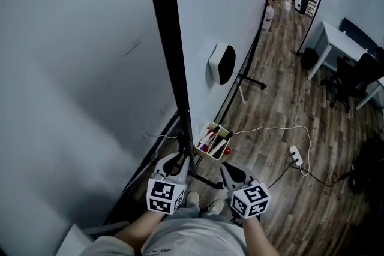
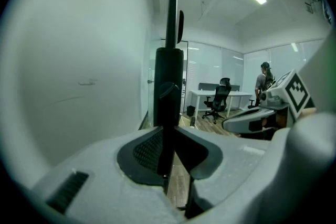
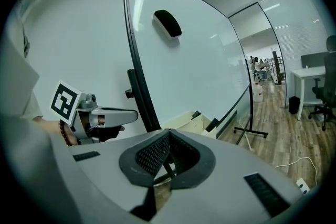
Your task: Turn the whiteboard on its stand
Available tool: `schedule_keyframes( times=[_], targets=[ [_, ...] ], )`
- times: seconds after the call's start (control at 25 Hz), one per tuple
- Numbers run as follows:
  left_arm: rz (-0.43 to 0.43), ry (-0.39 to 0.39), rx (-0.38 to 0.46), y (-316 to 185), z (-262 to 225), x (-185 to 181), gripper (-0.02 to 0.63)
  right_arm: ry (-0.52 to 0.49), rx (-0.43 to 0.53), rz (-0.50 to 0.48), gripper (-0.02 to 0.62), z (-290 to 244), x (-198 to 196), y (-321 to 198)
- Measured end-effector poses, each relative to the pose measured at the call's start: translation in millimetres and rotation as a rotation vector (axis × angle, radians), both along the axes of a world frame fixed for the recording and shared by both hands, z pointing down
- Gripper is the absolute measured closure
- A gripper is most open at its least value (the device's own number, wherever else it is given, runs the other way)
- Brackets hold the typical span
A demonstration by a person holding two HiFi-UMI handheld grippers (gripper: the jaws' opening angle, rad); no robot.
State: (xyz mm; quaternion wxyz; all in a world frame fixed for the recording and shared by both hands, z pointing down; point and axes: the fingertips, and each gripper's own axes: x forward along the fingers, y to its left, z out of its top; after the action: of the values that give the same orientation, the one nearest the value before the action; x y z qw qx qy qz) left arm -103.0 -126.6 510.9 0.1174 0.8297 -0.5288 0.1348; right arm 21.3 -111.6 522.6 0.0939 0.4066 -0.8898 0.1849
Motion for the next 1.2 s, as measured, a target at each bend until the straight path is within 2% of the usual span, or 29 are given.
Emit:
schedule_keyframes(
  times=[0.12, 0.24, 0.48, 1.2],
  targets=[
    [0.02, 0.015, -0.013, 6.4, 0.3, 6.4, 0.577, -0.001, 0.0, -0.005, 0.6, -1.5, -1.8, 5.1],
    [0.05, 0.032, -0.023, 12.4, -0.9, 17.1, 0.594, 0.002, 0.001, -0.007, 0.6, -4.3, -2.1, 10.0],
    [0.09, 0.069, -0.028, 18.8, -3.3, 36.6, 0.595, 0.01, -0.002, 0.001, 0.6, -6.3, 1.7, 18.1],
    [0.162, 0.074, -0.029, 17.8, 3.3, 71.2, 0.595, 0.029, 0.006, 0.038, 0.6, -12.5, 20.5, 20.2]
  ],
)
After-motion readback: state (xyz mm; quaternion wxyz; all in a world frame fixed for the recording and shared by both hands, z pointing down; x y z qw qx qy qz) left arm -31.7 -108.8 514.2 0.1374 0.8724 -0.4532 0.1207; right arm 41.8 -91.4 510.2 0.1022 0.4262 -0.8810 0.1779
